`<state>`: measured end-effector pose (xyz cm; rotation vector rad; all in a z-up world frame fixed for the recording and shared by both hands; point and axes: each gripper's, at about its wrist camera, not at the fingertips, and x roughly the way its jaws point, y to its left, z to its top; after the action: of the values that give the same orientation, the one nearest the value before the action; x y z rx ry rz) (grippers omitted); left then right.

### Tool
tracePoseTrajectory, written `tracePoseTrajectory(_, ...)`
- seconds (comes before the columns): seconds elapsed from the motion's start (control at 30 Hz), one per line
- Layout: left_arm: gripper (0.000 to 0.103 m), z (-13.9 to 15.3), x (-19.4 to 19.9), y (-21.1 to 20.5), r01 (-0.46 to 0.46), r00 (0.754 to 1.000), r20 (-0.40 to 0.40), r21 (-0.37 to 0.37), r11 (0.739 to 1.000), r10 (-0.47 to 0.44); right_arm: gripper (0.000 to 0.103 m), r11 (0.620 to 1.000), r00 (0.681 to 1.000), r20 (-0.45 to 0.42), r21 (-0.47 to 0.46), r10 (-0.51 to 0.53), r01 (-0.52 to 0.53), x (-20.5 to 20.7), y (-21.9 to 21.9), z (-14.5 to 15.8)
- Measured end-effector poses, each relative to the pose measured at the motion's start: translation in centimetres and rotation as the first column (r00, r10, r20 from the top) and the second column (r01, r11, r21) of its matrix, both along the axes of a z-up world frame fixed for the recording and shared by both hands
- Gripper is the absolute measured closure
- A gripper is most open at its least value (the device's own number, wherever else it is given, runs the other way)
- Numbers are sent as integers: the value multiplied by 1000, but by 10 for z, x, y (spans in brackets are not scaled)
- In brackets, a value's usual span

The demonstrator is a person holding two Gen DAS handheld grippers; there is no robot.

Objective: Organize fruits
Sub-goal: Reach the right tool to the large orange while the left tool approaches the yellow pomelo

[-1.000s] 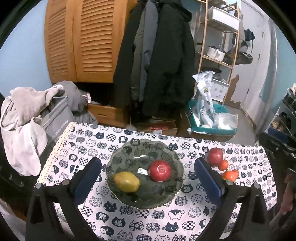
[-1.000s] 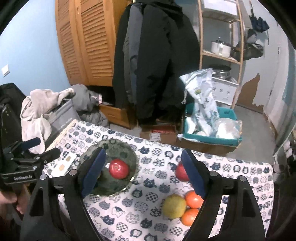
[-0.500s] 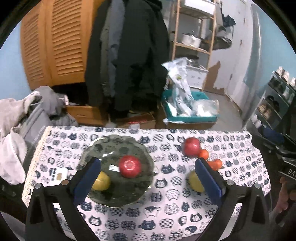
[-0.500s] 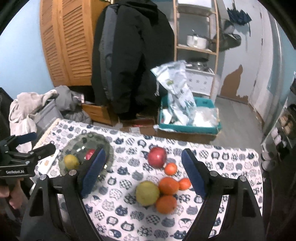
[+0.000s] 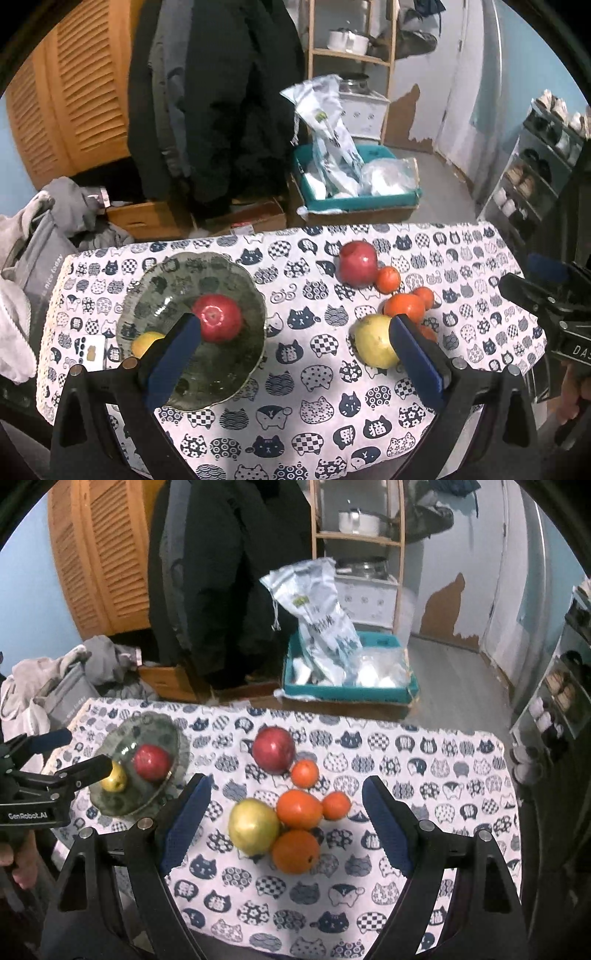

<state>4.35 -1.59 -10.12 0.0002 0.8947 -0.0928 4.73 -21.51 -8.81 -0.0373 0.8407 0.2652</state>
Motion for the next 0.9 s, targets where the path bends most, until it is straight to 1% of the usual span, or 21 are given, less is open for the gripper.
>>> tracePoseTrajectory(0.13, 1, -20, 8, -12, 23, 999, -48, 13, 1000, -22, 19, 1000, 999, -44, -23, 0, -1, 5, -3, -19)
tracePoseTrajectory(0.3, 1, -48, 18, -18, 35, 994, -108, 21, 999, -32, 19, 1000, 990, -143, -23, 3, -7, 12, -8, -54)
tracePoseTrajectory(0.4, 1, -64, 25, -22, 40, 988, -152, 12, 999, -38, 19, 998, 979, -206, -62, 0, -13, 17, -8, -81)
tracePoseTrajectory(0.53, 1, -82, 31, -30, 50, 983, -178, 34, 998, -44, 19, 998, 959, -282, -61, 10, -28, 23, -7, -112)
tracePoseTrajectory(0.67, 1, -101, 34, -38, 70, 977, -205, 49, 996, -59, 19, 998, 944, -329, -51, 28, -48, 27, -6, -133)
tracePoseTrajectory(0.8, 1, -117, 38, -39, 64, 972, -229, 60, 996, -48, 19, 997, 931, -363, -64, 24, -51, 31, -7, -152)
tracePoseTrajectory(0.9, 1, -127, 41, -38, 52, 964, -261, 43, 998, -40, 19, 996, 925, -379, -71, 18, -49, 34, -7, -164)
